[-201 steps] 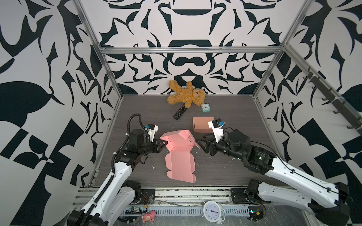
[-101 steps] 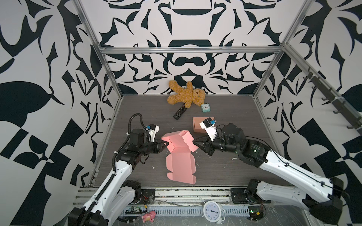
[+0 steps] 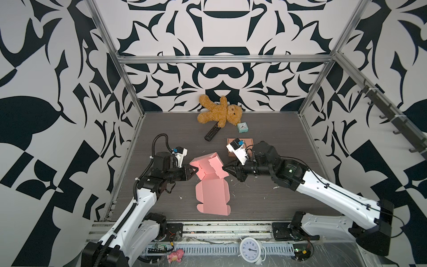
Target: Fold the paper box
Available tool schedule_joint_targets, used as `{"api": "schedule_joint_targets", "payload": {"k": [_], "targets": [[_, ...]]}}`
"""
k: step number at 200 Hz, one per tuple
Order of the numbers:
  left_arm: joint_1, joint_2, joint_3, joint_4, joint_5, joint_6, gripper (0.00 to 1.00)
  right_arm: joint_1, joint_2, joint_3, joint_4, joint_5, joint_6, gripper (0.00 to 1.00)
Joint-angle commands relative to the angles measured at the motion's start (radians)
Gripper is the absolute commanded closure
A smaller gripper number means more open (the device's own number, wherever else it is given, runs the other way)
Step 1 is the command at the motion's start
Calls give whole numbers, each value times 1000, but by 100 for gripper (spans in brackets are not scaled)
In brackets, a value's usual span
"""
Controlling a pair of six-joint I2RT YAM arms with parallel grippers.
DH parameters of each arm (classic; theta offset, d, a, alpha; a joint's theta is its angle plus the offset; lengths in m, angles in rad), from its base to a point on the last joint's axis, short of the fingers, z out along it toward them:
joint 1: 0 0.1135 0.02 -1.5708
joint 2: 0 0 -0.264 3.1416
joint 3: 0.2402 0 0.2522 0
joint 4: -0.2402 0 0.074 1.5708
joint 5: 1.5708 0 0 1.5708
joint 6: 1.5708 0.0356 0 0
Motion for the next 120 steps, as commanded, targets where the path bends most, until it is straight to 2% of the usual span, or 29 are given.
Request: {"api": "schedule_joint_targets", "payload": {"k": [1, 23, 52, 120], "targets": [[1, -6, -15, 11, 10, 12, 97, -4, 28, 50, -5, 23, 25, 79], [1, -20, -23, 11, -4, 2, 96, 0, 48, 54, -10, 58, 49, 74], [1, -28, -26, 11, -16, -8, 97, 27, 67, 68, -36, 157, 65, 73], [0, -45, -38, -13, -71, -22, 96, 162, 179, 170, -81, 383, 73, 71]]}}
